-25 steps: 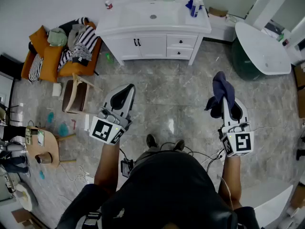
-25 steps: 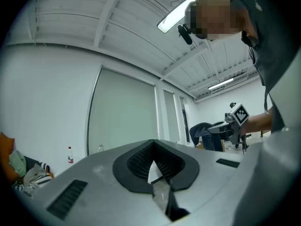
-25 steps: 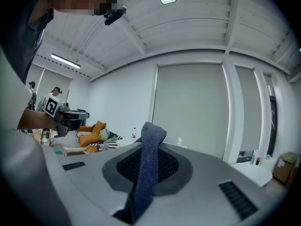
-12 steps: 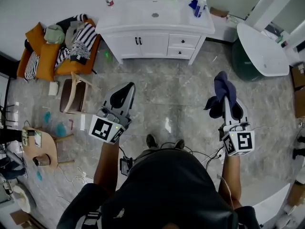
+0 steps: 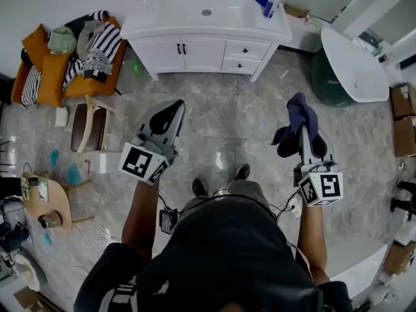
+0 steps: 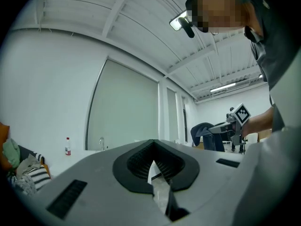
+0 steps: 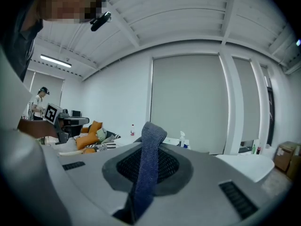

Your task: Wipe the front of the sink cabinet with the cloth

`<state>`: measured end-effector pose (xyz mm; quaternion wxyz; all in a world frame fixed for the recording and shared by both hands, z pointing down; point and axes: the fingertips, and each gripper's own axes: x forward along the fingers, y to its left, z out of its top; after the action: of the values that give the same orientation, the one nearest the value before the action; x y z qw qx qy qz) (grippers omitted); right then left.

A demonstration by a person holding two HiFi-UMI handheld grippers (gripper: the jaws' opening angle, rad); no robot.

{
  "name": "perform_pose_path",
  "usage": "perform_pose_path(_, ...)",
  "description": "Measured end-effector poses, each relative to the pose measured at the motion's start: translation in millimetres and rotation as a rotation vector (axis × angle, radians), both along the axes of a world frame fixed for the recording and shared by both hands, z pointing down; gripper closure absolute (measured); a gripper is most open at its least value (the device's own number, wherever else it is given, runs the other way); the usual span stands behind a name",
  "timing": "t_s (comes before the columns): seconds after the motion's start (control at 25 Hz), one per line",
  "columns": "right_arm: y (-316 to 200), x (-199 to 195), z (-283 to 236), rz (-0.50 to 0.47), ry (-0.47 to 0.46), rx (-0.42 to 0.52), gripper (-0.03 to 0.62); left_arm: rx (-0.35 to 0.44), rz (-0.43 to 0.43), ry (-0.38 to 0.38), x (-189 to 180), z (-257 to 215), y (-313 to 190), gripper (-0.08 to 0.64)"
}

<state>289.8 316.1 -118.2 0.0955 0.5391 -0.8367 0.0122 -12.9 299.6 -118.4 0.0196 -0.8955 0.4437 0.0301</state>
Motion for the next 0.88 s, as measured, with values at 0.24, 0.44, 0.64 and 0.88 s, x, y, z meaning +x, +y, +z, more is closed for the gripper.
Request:
perform_pose_path(0.24,-56,38,13,-0.040,-0.024,-0.019,0.560,-0.002,-0.065,-0.015,39,2,-44,0.557)
perform_pose_path(0.44,-100,67,24,-0.100,-0.067,-0.024,0.560,-0.006,-0.130,-0.036,76,2,-71,0.557)
perform_pose_path(0.64,-135,75,33,-0.141,-0.075,-0.032,0.560,-0.040,-0.177,-0.012,89,8,-94,0.557)
perform_pose_path(0.88,-179,65,60,-0.122,-0.076,-0.069,0.560,-0.046,-0.184,-0.048,75,26,-146,0.557)
